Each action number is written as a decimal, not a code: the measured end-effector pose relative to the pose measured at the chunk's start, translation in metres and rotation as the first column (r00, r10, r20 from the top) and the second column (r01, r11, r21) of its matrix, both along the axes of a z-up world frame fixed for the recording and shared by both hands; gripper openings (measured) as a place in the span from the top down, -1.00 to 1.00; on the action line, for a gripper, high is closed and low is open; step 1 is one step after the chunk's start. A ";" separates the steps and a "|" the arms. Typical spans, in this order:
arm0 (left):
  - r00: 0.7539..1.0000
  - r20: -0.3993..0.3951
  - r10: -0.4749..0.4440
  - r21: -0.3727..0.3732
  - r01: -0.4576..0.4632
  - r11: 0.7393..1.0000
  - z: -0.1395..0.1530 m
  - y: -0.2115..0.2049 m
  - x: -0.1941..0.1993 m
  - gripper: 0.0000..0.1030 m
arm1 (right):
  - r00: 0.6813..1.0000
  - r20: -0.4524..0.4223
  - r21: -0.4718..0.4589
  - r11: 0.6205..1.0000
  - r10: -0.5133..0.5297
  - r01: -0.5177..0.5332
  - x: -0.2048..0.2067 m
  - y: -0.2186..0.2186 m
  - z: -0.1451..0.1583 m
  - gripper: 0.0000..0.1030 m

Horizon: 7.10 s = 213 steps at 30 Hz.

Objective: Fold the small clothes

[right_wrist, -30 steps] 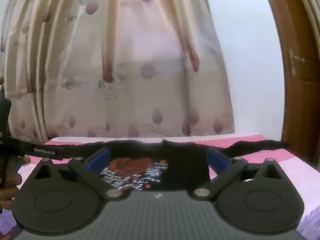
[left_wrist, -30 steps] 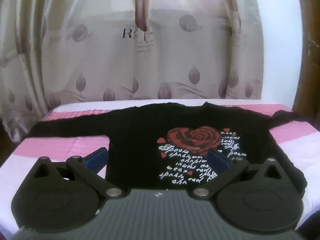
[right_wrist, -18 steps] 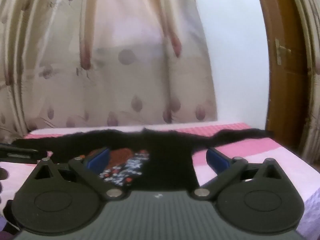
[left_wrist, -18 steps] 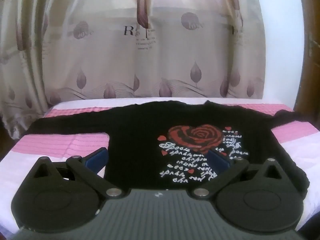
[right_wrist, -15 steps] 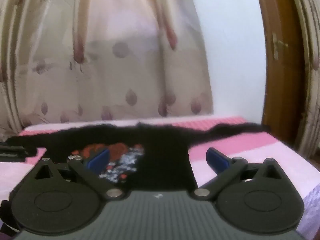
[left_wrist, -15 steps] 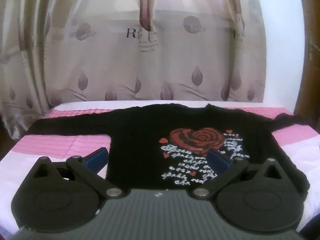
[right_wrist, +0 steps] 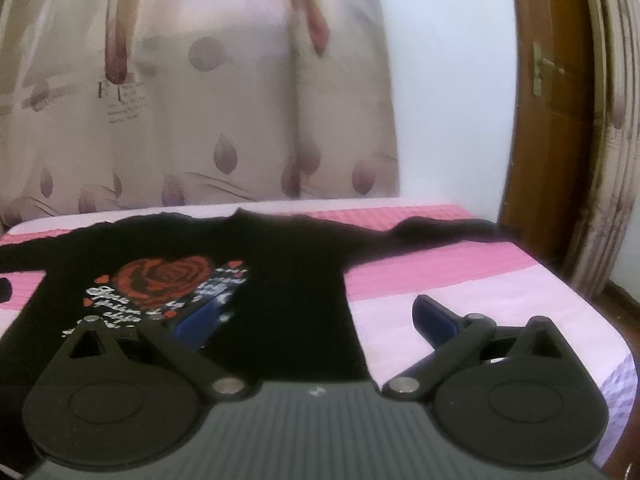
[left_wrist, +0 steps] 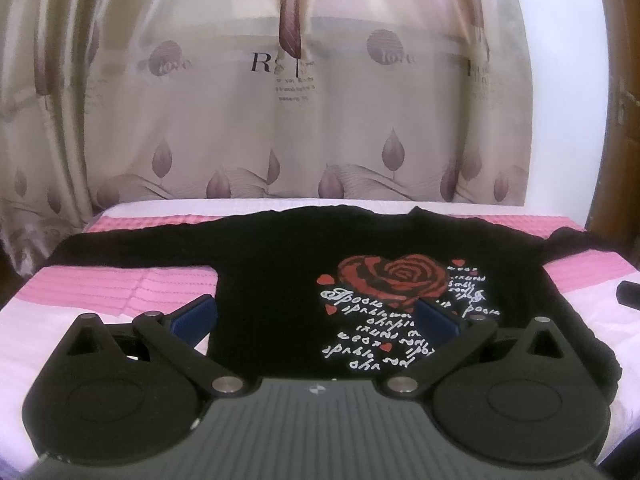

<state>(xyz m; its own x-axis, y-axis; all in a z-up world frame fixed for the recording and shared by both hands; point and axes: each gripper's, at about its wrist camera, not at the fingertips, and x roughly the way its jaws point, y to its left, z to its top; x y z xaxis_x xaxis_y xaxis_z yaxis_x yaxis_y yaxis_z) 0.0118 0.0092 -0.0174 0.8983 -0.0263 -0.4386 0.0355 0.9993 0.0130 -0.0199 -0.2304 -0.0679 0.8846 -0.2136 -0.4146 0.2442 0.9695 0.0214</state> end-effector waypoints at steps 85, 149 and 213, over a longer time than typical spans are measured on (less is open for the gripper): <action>0.976 -0.143 0.165 -0.186 -0.190 0.964 -0.081 0.023 0.118 -1.00 | 0.871 0.069 0.811 0.536 -0.486 0.235 0.136 -0.468 -0.092 0.87; 0.964 -0.182 0.196 -0.206 -0.232 0.951 -0.079 0.062 0.116 -1.00 | 0.906 -0.129 0.812 0.482 -0.404 0.331 0.154 -0.488 -0.112 -0.57; 0.917 -0.167 0.363 -0.351 -0.399 0.847 -0.049 0.271 0.037 -1.00 | 0.735 0.083 0.368 0.665 0.673 -0.650 0.257 0.179 -0.001 -0.54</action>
